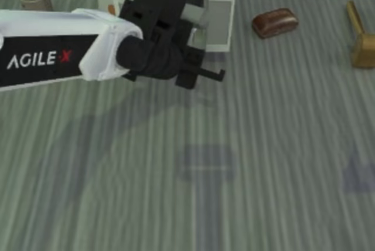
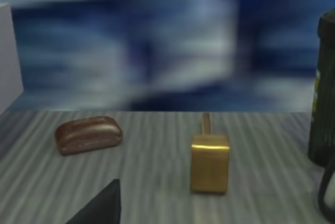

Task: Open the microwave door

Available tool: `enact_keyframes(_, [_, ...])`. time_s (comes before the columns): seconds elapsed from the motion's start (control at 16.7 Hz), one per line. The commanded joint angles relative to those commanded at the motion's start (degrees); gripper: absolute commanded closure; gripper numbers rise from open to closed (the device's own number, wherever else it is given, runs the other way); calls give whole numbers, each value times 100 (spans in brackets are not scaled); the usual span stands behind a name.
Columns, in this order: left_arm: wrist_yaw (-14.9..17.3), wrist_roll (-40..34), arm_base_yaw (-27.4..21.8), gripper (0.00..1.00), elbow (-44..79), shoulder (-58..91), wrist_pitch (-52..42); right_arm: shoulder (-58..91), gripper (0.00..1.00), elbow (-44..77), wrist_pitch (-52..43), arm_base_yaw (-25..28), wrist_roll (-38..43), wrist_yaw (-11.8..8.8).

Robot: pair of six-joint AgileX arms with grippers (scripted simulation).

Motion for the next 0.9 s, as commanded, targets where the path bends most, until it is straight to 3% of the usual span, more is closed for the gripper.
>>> enact_keyframes(0.36, [185, 306, 144, 100, -204, -150, 64, 0, 0, 0, 0, 0, 0, 0])
enact_keyframes(0.9, [191, 315, 147, 100, -211, -152, 64, 0, 0, 0, 0, 0, 0, 0])
